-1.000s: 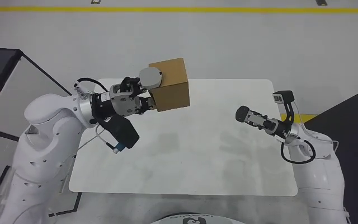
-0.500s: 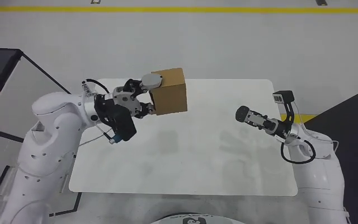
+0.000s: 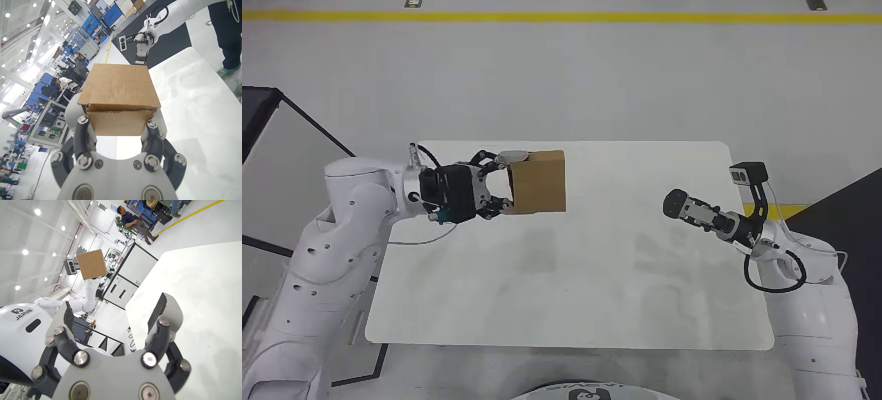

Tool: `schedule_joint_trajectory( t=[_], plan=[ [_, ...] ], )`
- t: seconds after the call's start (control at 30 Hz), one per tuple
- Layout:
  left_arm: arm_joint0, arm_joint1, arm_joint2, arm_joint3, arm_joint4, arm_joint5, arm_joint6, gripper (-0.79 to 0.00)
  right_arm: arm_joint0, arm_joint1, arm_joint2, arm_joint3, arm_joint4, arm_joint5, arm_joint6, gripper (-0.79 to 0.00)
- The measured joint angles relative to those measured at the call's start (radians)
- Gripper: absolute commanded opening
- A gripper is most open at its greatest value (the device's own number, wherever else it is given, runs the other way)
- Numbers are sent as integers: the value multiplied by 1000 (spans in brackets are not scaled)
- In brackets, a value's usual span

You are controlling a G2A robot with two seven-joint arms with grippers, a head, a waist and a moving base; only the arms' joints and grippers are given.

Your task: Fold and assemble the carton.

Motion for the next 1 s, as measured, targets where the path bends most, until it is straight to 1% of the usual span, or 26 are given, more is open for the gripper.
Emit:
schedule_joint_trajectory(
  t=[0.07, 0.17, 0.3, 0.43, 0.57, 0.67, 0.77, 1.0],
  plan=[
    [11, -2, 7, 10, -27, 5, 8, -785, 0, 0, 0, 0, 0, 0, 0, 0],
    [16, -3, 55, 72, -123, 0, 20, -785, 0, 0, 0, 0, 0, 0, 0, 0],
    [-17, -1, 143, 150, -163, 0, 16, -785, 0, 0, 0, 0, 0, 0, 0, 0],
    [-59, -3, 240, 223, -164, 0, 18, -785, 0, 0, 0, 0, 0, 0, 0, 0],
    [-103, -14, 340, 308, -176, 0, 27, -785, 0, 0, 0, 0, 0, 0, 0, 0],
    [-132, -22, 390, 346, -180, 0, 26, -785, 0, 0, 0, 0, 0, 0, 0, 0],
    [-155, -23, 416, 350, -168, 0, 17, -785, 0, 0, 0, 0, 0, 0, 0, 0],
    [-156, -23, 416, 348, -166, 0, 16, -785, 0, 0, 0, 0, 0, 0, 0, 0]
  ],
)
